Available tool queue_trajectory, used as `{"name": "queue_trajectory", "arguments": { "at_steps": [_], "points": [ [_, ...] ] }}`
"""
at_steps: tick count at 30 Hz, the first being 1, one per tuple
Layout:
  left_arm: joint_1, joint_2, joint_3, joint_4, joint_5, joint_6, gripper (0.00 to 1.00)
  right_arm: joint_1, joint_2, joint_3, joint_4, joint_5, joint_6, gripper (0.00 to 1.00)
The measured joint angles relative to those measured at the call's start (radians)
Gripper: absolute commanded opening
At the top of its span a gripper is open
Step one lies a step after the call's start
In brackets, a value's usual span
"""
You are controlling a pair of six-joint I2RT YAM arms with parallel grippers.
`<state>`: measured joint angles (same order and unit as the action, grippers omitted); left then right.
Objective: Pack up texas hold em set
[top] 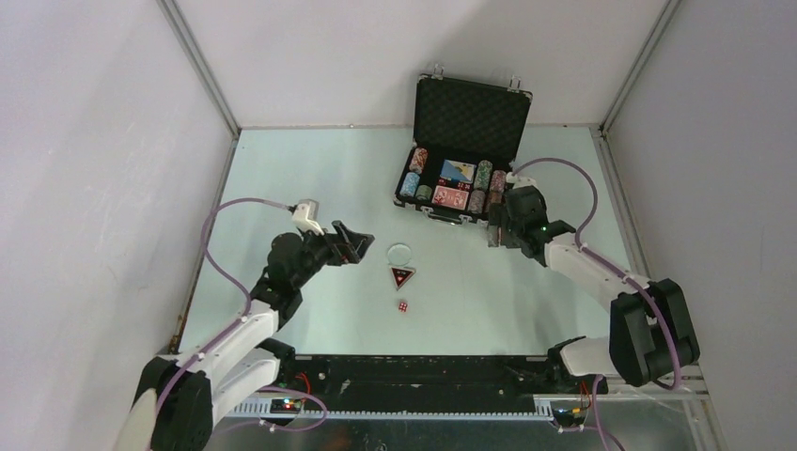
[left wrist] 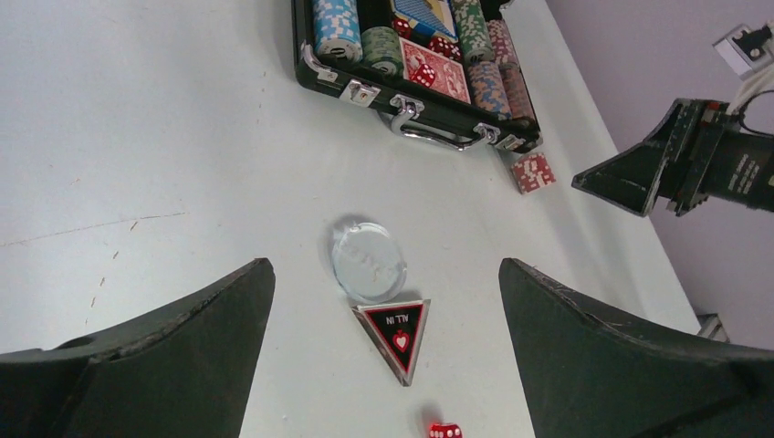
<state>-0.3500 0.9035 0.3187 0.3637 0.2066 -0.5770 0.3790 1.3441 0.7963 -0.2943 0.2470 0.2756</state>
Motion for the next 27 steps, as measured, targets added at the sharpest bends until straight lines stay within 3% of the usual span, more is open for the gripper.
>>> {"name": "queue_trajectory", "arguments": {
  "at_steps": [16,22,27],
  "points": [
    [0.000,-0.070,-0.051,0.071,-0.001,0.123,1.00,-0.083,0.228,0.034,0.069,-0.171,0.068,0.64],
    [0.000,-0.071,-0.052,0.073,-0.014,0.135,1.00,-0.083,0.261,0.061,0.077,-0.184,0.084,0.53],
    [0.000,-0.072,-0.052,0.067,-0.024,0.143,1.00,-0.079,0.261,0.061,0.077,-0.180,0.084,0.54]
  ]
}}
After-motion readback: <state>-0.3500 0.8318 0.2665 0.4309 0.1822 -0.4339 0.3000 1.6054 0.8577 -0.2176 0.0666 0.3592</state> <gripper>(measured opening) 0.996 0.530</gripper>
